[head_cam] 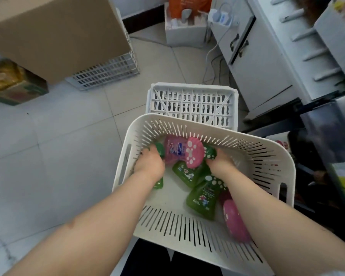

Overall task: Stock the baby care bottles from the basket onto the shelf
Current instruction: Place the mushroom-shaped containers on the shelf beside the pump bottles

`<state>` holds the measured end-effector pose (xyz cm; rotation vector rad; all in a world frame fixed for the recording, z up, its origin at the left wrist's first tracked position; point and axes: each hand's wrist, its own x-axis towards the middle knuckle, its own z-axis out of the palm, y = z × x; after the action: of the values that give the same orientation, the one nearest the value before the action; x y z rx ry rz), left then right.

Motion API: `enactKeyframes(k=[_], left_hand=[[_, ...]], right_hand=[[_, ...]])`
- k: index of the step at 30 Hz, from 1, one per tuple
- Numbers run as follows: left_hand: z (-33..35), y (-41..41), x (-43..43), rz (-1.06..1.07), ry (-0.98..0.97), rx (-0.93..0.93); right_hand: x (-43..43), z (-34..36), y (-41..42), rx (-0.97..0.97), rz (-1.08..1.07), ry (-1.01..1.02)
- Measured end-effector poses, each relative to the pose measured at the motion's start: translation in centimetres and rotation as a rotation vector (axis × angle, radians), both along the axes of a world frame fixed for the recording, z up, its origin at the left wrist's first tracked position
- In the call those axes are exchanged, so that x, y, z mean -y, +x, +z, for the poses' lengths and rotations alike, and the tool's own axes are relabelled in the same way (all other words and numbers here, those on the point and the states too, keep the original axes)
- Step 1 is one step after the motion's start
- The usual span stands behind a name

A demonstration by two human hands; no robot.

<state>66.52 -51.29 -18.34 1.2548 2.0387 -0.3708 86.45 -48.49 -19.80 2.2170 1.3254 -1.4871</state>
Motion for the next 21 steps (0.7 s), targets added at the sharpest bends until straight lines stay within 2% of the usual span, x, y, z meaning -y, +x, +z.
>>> enactKeyframes(k=[6, 17, 21], left_hand=[[-0.1, -0.9, -0.5, 0.038, 0.048, 0.15], [-0.4, -1.1, -2.2, -0.353, -0.115, 0.053], [-1.2, -0.6, -1.3, -0.363, -0.269, 0.098]], right_hand=[[-0.7, -1.0, 0.3, -0.035, -0.02, -0.055], [-0.5, 1.2, 0.1, -0.066, 0.034, -0.128], [0.4, 2.9, 0.0, -0.118, 0.01, -0.099]])
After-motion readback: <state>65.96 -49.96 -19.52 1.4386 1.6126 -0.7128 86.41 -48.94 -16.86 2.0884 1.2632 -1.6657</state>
